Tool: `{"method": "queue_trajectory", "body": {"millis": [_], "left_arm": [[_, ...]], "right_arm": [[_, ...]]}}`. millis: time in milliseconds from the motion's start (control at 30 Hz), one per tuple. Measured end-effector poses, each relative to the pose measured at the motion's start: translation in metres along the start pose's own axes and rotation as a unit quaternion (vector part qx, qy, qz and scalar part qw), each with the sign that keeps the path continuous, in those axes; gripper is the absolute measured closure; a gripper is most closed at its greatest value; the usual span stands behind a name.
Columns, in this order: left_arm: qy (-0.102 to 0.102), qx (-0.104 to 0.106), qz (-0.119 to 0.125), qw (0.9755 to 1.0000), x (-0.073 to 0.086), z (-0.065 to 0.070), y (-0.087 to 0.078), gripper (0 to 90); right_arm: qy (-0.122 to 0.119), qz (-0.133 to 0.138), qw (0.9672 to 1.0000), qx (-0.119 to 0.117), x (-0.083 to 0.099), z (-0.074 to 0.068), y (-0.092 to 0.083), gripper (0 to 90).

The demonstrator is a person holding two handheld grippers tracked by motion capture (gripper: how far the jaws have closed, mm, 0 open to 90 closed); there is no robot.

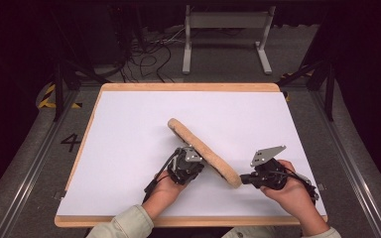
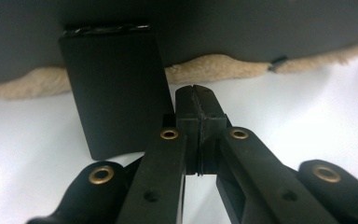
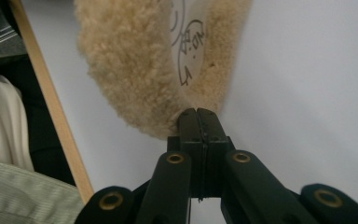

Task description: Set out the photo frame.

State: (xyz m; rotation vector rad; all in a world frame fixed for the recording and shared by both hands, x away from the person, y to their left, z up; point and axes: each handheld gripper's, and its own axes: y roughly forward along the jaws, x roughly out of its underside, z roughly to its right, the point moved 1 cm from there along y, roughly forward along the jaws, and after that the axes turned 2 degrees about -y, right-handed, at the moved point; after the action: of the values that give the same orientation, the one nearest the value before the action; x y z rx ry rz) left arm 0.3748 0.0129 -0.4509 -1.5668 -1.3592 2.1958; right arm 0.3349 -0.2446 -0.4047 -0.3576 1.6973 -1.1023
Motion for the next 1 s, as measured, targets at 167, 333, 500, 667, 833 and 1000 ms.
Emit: {"method": "queue_trajectory", "body": {"millis": [167, 333, 500, 667, 833, 1000], "left_arm": [[-0.008, -0.006, 0.002, 0.9999, 0.001, -0.004, -0.001, 90.0], [-0.018, -0.010, 0.000, 0.9998, 0.003, -0.009, -0.003, 90.0], [-0.026, -0.003, 0.004, 0.9997, 0.007, -0.012, -0.010, 89.9], [-0.043, 0.001, 0.012, 0.9990, 0.017, -0.021, -0.028, 88.7], [-0.049, -0.005, 0.018, 0.9986, 0.024, -0.028, -0.039, 88.1], [-0.062, -0.018, 0.025, 0.9976, 0.033, -0.038, -0.053, 86.9]], "right_arm": [[-0.015, -0.001, 0.9998, -0.014, -0.006, -0.009, 0.006, 90.0], [-0.035, 0.002, 0.9989, -0.032, -0.014, -0.021, 0.014, 90.0], [-0.052, 0.003, 0.9975, -0.047, -0.021, -0.030, 0.023, 90.0], [-0.068, 0.005, 0.9957, -0.063, -0.029, -0.038, 0.033, 90.0], [-0.081, 0.008, 0.9938, -0.075, -0.036, -0.044, 0.040, 90.0], [-0.101, 0.014, 0.9903, -0.094, -0.050, -0.055, 0.053, 90.0]]}}
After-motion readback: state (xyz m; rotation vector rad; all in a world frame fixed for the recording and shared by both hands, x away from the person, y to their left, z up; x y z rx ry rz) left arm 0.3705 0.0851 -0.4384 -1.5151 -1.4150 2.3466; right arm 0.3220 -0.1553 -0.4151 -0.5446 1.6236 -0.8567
